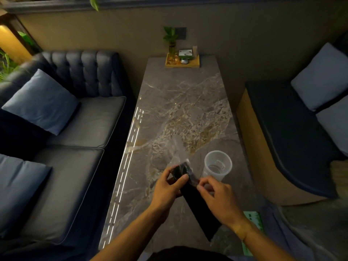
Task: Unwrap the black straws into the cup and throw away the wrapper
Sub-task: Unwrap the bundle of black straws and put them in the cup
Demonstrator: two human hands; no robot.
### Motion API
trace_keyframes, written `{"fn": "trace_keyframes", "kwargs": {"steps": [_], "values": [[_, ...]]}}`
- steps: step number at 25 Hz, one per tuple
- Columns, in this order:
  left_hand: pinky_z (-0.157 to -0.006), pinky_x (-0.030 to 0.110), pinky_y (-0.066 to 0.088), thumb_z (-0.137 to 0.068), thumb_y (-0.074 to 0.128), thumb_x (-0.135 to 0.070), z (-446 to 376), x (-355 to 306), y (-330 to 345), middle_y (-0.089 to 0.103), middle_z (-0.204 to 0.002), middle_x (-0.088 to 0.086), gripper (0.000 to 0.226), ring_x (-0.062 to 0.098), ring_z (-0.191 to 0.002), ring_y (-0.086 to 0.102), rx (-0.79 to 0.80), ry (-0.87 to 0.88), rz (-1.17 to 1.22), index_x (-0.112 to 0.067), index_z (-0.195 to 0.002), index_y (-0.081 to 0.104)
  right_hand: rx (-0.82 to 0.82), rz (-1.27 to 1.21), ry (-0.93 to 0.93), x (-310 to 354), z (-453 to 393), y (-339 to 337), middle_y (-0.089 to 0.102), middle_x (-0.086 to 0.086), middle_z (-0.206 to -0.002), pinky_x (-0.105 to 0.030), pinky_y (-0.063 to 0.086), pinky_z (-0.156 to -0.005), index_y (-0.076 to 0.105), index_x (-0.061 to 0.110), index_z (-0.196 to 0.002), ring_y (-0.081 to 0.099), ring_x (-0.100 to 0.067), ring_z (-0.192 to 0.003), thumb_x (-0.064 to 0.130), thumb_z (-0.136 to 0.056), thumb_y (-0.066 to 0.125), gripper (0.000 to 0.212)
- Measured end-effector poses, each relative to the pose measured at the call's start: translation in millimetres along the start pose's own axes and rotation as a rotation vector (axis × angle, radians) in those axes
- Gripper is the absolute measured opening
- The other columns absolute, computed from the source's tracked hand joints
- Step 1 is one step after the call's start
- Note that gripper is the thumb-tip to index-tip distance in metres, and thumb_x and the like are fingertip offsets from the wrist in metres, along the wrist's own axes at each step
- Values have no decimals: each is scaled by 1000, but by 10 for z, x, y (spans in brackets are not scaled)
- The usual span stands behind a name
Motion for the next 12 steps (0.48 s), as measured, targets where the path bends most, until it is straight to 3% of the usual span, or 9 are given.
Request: {"fn": "trace_keyframes", "kwargs": {"steps": [2, 5, 9, 12], "values": [[-69, 30, 60, -84, 73, -14, -10, 6, 6, 77, -100, 4, 33, 24, -91, 74, 12, -15, 37, -25, -114, 63, -10, -121, 46, -52, -11, -13, 70, 10, -76, -16, 54, -58, 55, 37, -82, 67, -1, -74, 33, -92, 58, 12], [-69, 32, 59, -86, 70, -12, -43, 41, -25, 76, -100, 5, 33, 25, -90, 74, -15, -52, 82, -26, -114, 62, 33, -467, 146, -107, -22, 37, 76, -1, -96, -33, 61, -69, 54, 35, -85, 74, -15, -86, 27, -97, 51, 15], [-74, 42, 58, -86, 66, -5, -62, 58, -46, 73, -100, 15, 32, 29, -86, 70, -31, -84, 184, -20, -114, 62, 36, -884, 316, -259, -10, 59, 76, -10, -103, -38, 61, -67, 54, 28, -91, 74, -32, -88, 22, -100, 47, 13], [-77, 42, 58, -87, 62, -1, -64, 23, -13, 71, -98, 16, 35, 29, -86, 69, 13, -89, 249, -15, -119, 60, 5, -1103, 486, -493, 32, 88, 74, -18, -105, -40, 58, -69, 56, 15, -104, 73, -35, -92, 24, -99, 49, 13]]}}
Point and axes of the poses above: each hand's wrist, its own z-axis away from the middle knuckle, its own y-axis out of the palm, x = y × z, the point moved 9 cm from there along -z, towards the middle knuckle
